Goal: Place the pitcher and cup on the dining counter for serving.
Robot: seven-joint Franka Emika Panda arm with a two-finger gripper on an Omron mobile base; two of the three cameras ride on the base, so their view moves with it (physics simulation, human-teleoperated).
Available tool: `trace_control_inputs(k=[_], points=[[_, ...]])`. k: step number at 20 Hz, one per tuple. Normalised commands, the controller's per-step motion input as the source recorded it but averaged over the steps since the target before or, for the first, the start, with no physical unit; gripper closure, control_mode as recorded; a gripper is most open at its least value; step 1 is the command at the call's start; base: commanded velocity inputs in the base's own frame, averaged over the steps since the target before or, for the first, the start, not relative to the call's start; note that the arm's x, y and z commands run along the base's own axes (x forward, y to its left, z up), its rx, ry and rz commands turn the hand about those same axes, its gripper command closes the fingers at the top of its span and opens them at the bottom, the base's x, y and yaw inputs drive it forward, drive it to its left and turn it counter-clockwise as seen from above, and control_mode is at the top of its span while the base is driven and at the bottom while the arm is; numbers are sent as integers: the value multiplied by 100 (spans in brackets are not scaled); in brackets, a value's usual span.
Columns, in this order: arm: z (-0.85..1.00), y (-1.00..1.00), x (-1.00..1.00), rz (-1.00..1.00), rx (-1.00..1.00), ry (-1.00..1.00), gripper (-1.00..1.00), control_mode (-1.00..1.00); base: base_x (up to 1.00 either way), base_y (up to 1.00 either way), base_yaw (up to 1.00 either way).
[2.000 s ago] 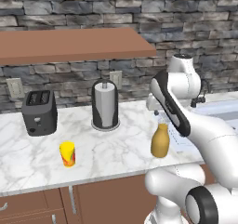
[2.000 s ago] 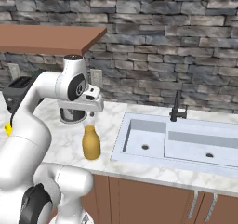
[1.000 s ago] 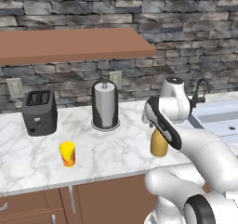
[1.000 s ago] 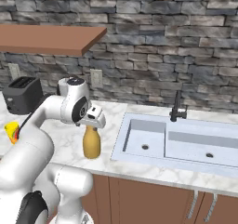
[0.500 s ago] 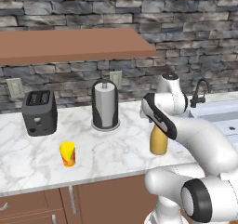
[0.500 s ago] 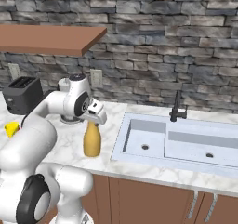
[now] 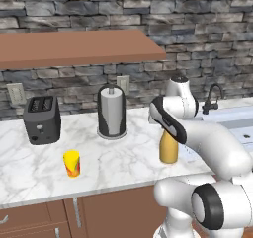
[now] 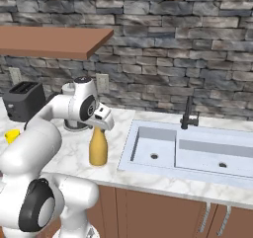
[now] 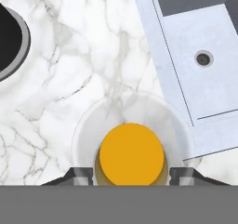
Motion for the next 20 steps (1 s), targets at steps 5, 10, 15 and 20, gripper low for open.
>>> trace_control_inputs(k=[5,10,15,20], points=[[0,0,-13,0,0,-1,100,-100,0,0,0],[22,0,-50,0,0,-17,100,-100,0,0,0],[62,0,-56,0,-1,-29,100,-100,0,0,0],[79,0,-54,0,-2,-35,100,-100,0,0,0]])
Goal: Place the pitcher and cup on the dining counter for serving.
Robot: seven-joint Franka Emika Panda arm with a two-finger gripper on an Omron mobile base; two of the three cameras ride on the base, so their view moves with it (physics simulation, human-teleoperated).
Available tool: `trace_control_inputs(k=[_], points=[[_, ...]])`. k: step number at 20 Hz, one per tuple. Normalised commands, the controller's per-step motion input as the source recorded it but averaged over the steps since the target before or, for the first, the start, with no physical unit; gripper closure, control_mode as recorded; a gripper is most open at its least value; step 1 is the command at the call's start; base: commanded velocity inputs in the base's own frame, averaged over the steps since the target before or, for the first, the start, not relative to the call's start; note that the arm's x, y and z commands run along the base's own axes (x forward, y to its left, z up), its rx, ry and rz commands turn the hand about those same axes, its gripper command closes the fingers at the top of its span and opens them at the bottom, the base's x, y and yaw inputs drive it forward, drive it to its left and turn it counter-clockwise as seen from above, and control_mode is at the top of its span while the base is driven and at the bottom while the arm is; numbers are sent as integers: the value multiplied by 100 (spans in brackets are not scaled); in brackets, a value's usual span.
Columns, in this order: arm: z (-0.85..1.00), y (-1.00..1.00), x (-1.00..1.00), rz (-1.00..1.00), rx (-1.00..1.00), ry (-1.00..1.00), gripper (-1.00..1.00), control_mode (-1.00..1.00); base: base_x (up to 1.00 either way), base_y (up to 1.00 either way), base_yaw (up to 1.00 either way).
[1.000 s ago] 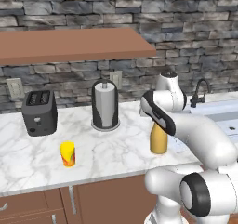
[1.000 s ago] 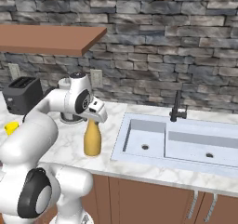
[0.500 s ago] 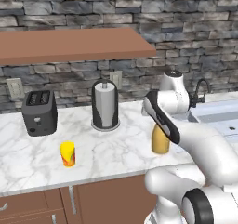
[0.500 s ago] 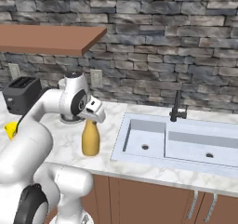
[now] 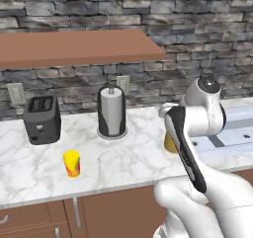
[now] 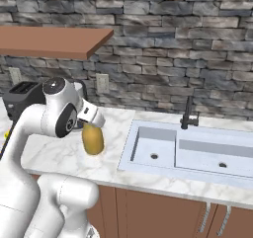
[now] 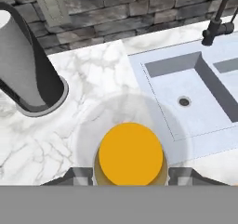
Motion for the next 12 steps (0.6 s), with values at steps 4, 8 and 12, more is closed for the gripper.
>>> trace_control_inputs(k=[4,8,12], points=[[73,0,-42,0,0,-30,100,-100,0,0,0],[52,0,-35,0,0,-21,100,-100,0,0,0],[24,0,-32,2,0,-14,100,-100,0,0,0]])
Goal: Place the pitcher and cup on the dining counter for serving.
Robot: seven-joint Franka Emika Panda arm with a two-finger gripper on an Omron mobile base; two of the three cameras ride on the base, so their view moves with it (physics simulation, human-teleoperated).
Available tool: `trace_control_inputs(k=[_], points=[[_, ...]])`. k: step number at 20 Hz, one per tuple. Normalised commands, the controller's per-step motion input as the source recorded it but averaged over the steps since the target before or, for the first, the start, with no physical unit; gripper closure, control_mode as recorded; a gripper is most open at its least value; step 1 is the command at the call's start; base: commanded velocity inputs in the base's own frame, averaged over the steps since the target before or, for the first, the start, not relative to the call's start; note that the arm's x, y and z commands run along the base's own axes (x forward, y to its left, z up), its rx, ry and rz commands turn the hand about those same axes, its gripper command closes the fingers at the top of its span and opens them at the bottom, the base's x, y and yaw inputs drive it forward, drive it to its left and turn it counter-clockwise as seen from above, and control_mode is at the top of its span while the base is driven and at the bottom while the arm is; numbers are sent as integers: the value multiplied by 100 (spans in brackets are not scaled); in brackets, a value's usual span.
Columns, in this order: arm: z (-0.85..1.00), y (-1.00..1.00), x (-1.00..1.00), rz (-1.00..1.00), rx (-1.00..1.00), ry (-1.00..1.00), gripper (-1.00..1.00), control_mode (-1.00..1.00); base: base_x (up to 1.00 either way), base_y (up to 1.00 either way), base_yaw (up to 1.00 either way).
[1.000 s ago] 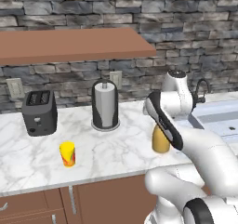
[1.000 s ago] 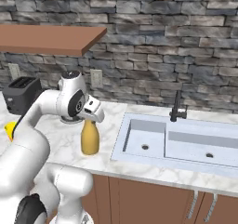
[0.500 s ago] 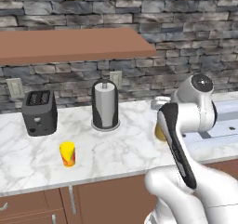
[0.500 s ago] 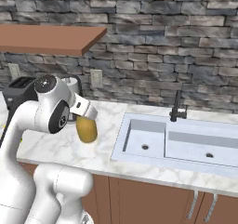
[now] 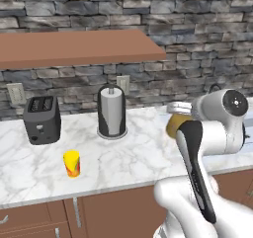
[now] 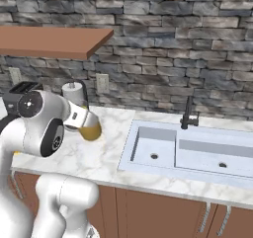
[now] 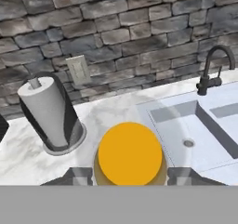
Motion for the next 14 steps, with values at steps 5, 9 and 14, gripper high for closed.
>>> trace_control_inputs(k=[5,9,14], points=[[4,0,-25,8,0,-5,100,100,-52,0,28],[0,0,0,0,0,0,100,100,-91,0,76],[0,0,0,0,0,0,100,100,-62,0,94]])
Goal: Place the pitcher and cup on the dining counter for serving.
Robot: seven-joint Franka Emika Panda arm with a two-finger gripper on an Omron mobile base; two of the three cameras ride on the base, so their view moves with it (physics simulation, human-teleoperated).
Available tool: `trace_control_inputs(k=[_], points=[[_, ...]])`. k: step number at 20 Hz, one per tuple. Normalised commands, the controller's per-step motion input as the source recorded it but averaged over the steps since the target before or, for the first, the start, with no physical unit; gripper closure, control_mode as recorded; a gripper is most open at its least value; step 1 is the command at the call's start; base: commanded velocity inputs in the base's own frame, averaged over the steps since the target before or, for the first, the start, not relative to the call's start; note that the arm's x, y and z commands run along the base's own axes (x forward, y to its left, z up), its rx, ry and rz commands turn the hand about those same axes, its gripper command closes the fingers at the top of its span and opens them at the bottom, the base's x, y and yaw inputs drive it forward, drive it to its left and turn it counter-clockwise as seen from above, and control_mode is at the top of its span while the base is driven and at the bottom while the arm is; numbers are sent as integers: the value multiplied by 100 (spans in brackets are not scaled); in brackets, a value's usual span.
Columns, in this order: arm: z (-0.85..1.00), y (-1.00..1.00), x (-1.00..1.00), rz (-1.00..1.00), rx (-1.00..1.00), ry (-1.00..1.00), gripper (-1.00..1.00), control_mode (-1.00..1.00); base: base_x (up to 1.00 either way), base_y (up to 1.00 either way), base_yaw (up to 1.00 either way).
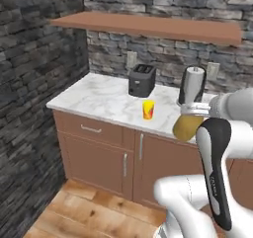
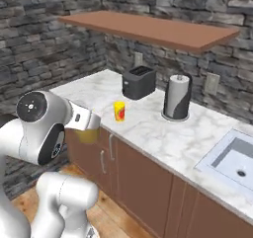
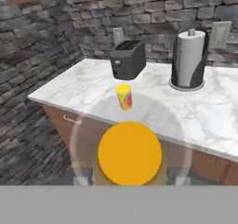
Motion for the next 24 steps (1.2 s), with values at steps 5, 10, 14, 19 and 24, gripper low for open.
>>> trace_control_inputs(k=[5,10,14,19,24], points=[[0,0,0,0,0,0,100,100,-13,3,100],[0,0,0,0,0,0,100,100,0,15,100],[0,0,0,0,0,0,100,100,0,16,100],[0,0,0,0,0,0,100,100,0,14,100],[0,0,0,0,0,0,100,100,0,12,99]])
